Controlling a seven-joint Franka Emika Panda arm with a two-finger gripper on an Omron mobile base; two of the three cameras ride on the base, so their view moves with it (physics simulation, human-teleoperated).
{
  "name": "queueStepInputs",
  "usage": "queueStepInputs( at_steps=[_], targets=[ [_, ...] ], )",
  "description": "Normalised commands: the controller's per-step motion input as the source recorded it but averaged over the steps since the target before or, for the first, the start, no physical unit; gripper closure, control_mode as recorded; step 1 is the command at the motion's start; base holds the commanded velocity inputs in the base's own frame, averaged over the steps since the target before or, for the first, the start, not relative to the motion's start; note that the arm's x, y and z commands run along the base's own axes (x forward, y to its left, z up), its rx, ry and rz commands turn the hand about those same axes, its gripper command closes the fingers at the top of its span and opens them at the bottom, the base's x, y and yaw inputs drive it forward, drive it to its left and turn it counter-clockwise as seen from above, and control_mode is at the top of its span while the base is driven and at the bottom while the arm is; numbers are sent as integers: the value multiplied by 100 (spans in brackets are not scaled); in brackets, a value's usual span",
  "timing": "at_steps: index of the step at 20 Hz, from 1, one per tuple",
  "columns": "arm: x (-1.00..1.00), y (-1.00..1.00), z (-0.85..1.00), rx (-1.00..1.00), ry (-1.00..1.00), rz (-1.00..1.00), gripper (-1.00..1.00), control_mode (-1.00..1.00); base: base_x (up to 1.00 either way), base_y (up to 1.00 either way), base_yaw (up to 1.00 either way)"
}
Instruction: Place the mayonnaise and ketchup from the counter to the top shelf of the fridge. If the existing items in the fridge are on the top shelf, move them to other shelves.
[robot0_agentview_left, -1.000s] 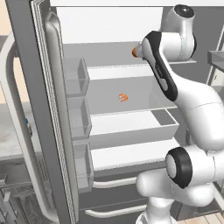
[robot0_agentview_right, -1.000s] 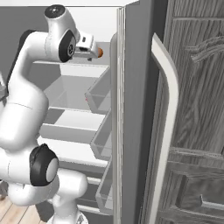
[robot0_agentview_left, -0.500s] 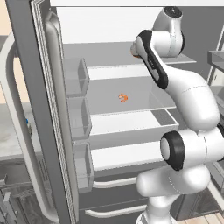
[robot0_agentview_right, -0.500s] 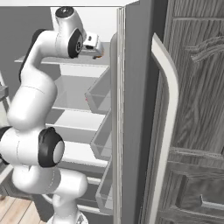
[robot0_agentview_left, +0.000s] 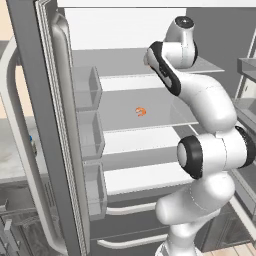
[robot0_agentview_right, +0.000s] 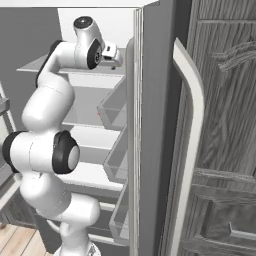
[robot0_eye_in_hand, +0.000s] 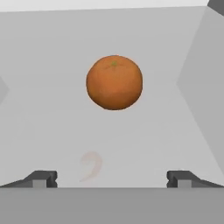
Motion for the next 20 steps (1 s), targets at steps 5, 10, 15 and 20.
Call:
queueStepInputs(
  at_steps=[5, 10, 15, 20],
  targets=[
    [50, 0, -2, 0, 1, -4, -100, -100, 0, 0, 0],
    [42, 0, -2, 0, 0, -3, -100, -100, 0, 0, 0],
    [44, 0, -3, 0, 0, -3, -100, -100, 0, 0, 0],
    [43, 0, -7, 0, 0, -3, -100, -100, 0, 0, 0]
  ],
)
